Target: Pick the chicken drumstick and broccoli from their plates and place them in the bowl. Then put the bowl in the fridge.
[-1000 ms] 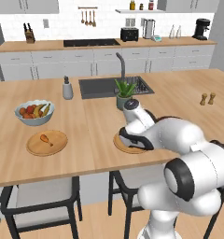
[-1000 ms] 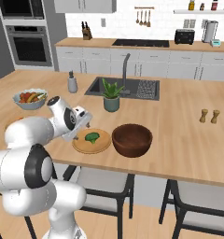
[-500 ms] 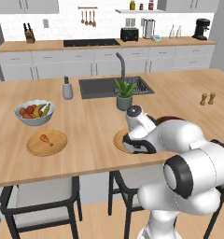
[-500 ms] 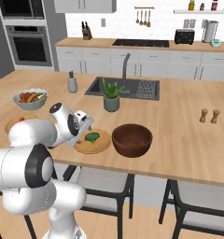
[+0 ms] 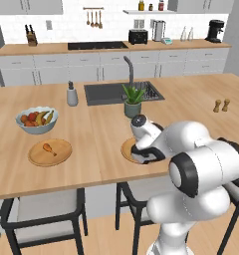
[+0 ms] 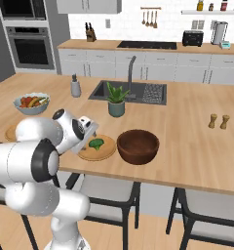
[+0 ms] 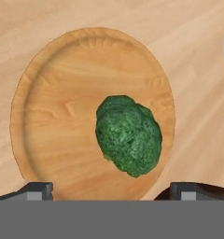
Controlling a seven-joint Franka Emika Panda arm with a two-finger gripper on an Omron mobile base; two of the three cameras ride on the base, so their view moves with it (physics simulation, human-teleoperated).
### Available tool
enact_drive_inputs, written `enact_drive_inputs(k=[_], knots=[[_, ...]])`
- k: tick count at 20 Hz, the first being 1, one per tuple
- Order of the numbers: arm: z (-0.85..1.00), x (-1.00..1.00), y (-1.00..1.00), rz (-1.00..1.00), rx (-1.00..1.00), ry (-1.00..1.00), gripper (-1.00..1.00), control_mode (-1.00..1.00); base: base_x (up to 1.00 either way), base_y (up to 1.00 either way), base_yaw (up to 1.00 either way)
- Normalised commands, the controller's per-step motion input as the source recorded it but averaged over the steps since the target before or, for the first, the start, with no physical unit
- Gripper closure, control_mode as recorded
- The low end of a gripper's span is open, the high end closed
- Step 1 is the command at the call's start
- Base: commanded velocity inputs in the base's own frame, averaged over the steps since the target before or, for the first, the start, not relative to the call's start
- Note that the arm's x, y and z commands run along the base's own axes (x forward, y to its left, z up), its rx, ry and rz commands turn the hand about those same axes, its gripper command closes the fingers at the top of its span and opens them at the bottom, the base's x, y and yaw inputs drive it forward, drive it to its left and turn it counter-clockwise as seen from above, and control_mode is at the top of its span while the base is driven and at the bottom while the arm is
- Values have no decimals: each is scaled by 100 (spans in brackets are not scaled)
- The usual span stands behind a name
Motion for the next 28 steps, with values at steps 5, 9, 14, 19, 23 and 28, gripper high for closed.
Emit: enact_drive_inputs(k=[5, 9, 14, 19, 23, 28], knots=[[-17, 6, 2, 3, -4, 0, -100, -100, 0, 0, 0], [-11, 9, 0, 4, -3, 0, -100, -100, 0, 0, 0], [-7, 17, 0, 2, 0, 0, -100, -100, 0, 0, 0], [0, 23, 0, 0, 0, 0, -100, -100, 0, 0, 0], [-9, 16, 0, 0, 0, 0, -100, -100, 0, 0, 0], [-33, 1, 0, 0, 0, 0, -100, -100, 0, 0, 0]])
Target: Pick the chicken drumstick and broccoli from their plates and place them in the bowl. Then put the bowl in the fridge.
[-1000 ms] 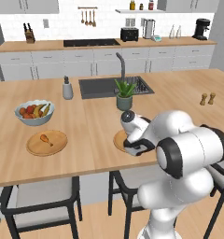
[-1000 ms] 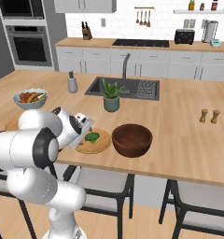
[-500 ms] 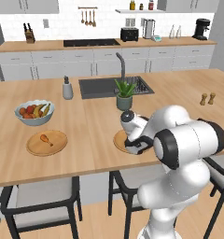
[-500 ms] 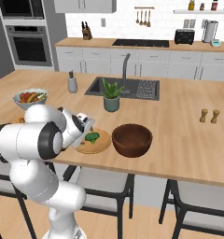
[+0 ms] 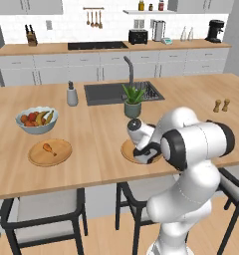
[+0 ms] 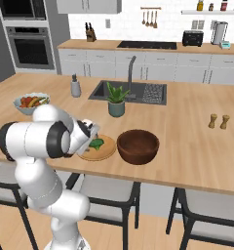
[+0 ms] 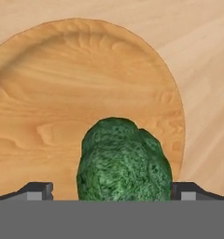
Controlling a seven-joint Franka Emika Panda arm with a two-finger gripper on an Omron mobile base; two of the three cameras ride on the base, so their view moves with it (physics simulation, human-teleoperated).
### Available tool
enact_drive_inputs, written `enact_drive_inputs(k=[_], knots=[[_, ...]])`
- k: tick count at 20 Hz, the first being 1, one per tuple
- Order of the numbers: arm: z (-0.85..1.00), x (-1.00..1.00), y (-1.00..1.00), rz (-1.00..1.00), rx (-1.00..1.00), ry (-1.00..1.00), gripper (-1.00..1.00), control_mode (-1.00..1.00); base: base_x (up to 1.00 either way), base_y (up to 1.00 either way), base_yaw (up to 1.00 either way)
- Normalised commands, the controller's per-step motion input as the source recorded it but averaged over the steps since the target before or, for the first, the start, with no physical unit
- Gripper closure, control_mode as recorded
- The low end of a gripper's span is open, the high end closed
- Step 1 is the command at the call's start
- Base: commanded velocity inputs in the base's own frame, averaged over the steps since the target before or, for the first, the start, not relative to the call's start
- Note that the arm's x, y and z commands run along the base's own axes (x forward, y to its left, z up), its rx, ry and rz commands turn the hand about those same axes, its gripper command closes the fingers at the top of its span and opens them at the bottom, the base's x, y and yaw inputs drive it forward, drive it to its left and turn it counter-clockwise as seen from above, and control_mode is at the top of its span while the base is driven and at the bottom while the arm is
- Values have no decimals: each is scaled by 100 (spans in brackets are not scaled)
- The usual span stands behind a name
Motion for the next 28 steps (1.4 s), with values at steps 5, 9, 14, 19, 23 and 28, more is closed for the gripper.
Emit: enact_drive_inputs(k=[5, 9, 14, 19, 23, 28], knots=[[-25, 2, 0, 0, 0, 0, -100, -100, 0, 0, 0], [0, 24, 0, 0, 0, 0, -100, -100, 0, 0, 0], [-1, 11, 0, 0, 0, 0, 100, -100, 0, 0, 0], [16, -5, -4, 0, 0, -1, 100, -100, 0, 0, 0], [100, -55, -46, 0, 0, -1, 100, -100, 0, 0, 0], [100, -46, -54, -18, 0, 4, 100, -100, 0, 0, 0]])
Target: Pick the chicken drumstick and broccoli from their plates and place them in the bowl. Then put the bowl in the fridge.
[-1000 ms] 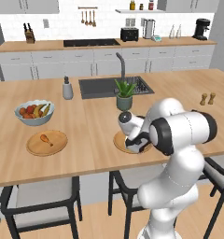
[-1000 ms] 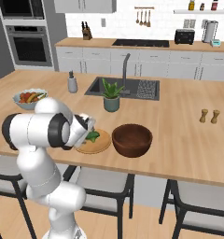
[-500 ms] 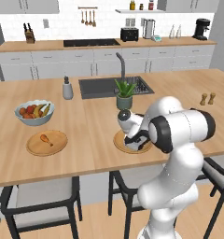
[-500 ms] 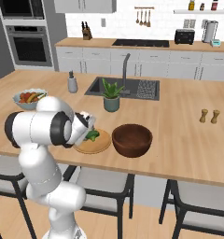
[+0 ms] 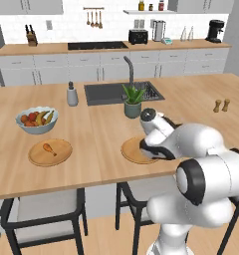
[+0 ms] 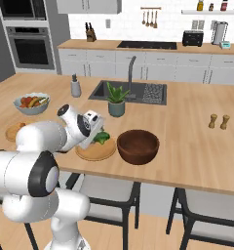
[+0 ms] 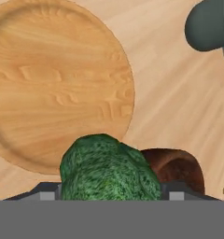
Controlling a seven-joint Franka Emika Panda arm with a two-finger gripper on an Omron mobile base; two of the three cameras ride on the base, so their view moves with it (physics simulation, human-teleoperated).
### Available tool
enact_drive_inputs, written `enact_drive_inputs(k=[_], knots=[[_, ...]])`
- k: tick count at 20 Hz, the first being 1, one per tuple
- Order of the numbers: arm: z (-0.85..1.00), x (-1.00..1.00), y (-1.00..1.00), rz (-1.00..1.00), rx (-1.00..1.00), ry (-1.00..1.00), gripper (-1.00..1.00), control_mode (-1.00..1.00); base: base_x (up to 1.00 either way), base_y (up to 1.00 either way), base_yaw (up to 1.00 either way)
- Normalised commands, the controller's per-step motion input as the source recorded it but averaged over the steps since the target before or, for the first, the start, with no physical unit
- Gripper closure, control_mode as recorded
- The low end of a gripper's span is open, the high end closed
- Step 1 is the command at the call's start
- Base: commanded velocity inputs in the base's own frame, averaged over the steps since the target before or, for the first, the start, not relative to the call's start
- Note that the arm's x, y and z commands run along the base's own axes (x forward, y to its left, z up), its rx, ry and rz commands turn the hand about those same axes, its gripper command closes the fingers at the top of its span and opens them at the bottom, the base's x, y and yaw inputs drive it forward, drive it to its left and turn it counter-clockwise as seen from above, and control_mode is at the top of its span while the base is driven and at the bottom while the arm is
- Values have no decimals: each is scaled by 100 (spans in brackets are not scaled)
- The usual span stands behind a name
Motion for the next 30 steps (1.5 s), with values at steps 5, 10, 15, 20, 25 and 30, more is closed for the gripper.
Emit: enact_drive_inputs(k=[5, 10, 15, 20, 25, 30], knots=[[95, 7, -57, -28, 6, 21, 100, -100, 0, 0, 0], [42, 20, -83, -23, 16, 39, 100, -100, 0, 0, 0], [-16, 25, -100, -1, 17, 31, 100, -100, 0, 0, 0], [-74, 11, -39, 0, 10, 17, 100, -100, 0, 0, 0], [-59, 15, 0, 0, 5, 0, 100, -100, 0, 0, 0], [-47, 1, 0, 0, 6, -11, 100, -100, 0, 0, 0]])
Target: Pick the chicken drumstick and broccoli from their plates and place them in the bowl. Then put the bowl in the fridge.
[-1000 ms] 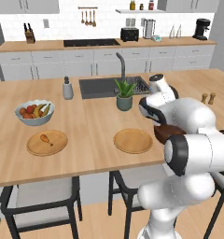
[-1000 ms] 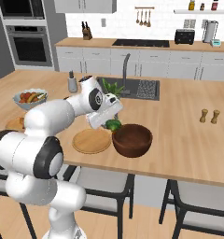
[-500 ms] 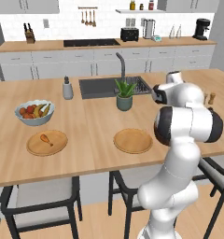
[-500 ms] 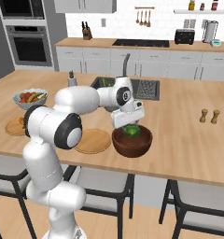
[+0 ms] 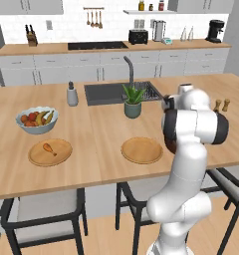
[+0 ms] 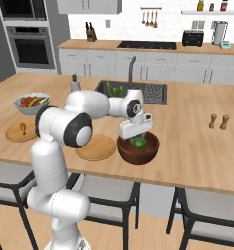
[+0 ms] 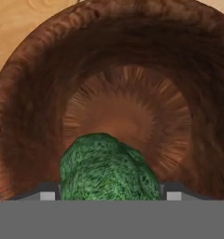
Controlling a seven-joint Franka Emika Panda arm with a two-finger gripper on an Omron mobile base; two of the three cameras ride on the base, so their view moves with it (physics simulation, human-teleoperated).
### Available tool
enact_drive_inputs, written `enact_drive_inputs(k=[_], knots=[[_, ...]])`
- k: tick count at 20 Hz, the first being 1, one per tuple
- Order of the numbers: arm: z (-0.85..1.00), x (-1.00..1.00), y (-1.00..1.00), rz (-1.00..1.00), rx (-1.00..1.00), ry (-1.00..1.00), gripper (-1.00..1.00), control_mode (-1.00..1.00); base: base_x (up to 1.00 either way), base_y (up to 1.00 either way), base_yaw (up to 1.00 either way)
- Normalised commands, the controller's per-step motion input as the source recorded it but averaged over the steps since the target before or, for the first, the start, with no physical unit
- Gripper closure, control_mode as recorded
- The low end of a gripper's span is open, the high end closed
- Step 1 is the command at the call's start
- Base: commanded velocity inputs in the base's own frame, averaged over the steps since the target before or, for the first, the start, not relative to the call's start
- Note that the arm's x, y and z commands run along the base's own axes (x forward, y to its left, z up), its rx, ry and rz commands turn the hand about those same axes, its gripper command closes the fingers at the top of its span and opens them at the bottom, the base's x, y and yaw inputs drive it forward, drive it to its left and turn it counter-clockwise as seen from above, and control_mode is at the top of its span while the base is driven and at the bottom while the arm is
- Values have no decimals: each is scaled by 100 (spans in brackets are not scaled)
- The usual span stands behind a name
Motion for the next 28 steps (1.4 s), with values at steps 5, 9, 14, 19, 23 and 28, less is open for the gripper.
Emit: enact_drive_inputs(k=[5, 9, 14, 19, 23, 28], knots=[[-44, 0, 0, 0, 3, -12, 100, -100, 0, 0, 0], [-8, 2, 0, 0, 0, -5, 100, -100, 0, 0, 0], [0, 8, 0, 0, 0, 0, -100, -100, 0, 0, 0], [41, 11, 1, -7, 0, 1, -100, -100, 0, 0, 0], [72, 0, 0, -15, 0, 0, -100, -100, 0, 0, 0], [73, -34, 26, -24, 0, -1, -100, -100, 0, 0, 0]])
